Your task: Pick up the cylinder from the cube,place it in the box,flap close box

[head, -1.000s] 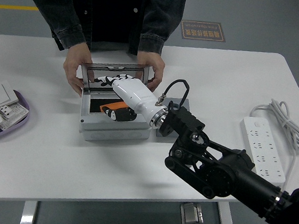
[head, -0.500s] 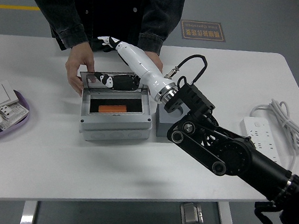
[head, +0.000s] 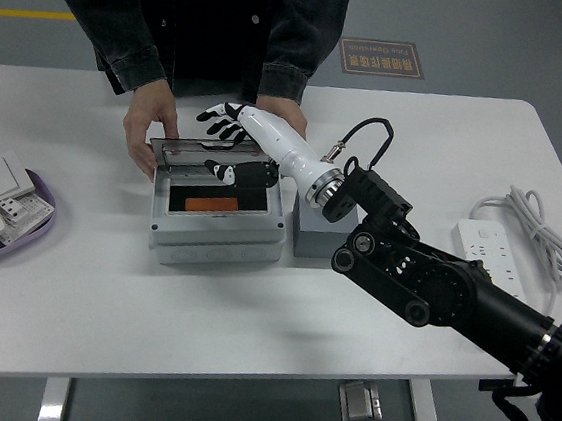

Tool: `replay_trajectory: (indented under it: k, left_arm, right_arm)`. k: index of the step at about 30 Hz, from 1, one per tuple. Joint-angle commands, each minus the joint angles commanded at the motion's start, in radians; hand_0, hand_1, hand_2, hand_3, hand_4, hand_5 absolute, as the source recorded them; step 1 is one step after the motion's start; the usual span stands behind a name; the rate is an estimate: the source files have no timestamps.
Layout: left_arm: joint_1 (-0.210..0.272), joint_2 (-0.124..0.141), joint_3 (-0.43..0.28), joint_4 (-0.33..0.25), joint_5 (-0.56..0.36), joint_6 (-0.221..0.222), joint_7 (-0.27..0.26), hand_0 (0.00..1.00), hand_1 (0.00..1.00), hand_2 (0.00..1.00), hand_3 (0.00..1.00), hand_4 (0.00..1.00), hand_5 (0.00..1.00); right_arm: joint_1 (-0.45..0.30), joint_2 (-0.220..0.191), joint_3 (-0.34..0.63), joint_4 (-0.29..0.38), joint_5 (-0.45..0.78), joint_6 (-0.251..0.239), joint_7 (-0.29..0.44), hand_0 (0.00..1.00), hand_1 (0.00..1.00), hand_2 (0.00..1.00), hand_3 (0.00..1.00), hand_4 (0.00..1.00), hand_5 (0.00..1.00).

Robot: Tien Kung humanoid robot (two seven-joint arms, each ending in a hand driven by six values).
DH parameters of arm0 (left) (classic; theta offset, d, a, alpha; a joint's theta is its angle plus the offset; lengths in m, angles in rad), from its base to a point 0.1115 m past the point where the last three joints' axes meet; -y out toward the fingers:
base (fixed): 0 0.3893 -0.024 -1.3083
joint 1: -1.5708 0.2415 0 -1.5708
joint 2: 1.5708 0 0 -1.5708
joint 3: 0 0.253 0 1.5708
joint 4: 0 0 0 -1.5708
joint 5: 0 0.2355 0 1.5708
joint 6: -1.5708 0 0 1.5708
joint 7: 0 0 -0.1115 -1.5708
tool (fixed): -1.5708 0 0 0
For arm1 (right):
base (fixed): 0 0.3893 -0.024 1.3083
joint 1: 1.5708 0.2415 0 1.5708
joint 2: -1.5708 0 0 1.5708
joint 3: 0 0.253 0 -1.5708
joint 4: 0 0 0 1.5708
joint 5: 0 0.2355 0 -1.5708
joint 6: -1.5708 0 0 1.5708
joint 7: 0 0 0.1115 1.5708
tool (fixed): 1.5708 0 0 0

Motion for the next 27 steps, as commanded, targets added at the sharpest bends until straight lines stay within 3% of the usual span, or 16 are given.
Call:
replay_trajectory:
  k: [8,16,21,27]
  left_arm:
    - [0.003,-0.001,0.013,0.002,-0.016,0.002,-0.008,0.597,0.582,0.556,0.604,0.666,0.259]
    - [0.002,-0.002,0.016,0.002,-0.028,0.005,-0.012,0.597,0.58,0.556,0.604,0.666,0.26]
    - [0.008,0.001,0.022,0.002,-0.045,0.01,-0.011,0.597,0.58,0.556,0.604,0.667,0.26]
    - [0.017,0.009,0.035,0.002,-0.066,0.015,-0.012,0.597,0.58,0.556,0.604,0.667,0.26]
  right_arm:
    - [-0.043,-0.055,-0.046,0.128,-0.066,0.012,-0.059,0.572,0.605,0.641,0.734,0.69,0.133]
    - [-0.083,-0.058,-0.065,0.109,0.038,0.032,-0.037,0.554,0.602,0.637,0.733,0.678,0.141]
    - [-0.114,-0.083,0.014,0.134,0.052,0.013,-0.017,0.561,0.604,0.639,0.735,0.666,0.178]
    - [-0.2,-0.127,0.165,0.242,-0.04,-0.015,-0.016,0.566,0.605,0.639,0.736,0.653,0.192]
